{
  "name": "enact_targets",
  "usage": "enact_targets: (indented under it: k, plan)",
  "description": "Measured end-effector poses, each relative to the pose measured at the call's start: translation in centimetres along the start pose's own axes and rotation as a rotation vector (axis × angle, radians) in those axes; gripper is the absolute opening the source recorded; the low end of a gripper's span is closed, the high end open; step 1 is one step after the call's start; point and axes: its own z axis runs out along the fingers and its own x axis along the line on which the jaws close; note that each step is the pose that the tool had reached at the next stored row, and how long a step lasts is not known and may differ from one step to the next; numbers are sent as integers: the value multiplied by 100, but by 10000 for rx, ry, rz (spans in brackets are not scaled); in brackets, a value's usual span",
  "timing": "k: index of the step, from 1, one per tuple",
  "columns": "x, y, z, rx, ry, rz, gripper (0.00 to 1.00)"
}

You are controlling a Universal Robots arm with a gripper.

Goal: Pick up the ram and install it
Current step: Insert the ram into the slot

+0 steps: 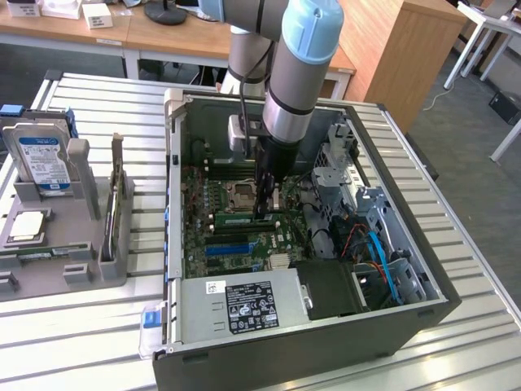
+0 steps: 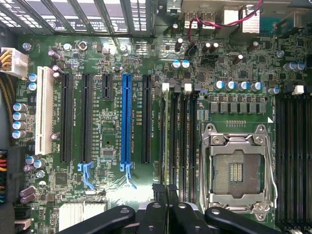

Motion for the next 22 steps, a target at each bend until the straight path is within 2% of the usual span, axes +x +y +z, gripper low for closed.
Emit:
enact_targets:
  k: [22]
  plan:
    - [-2, -7, 46, 0, 0, -1, 12]
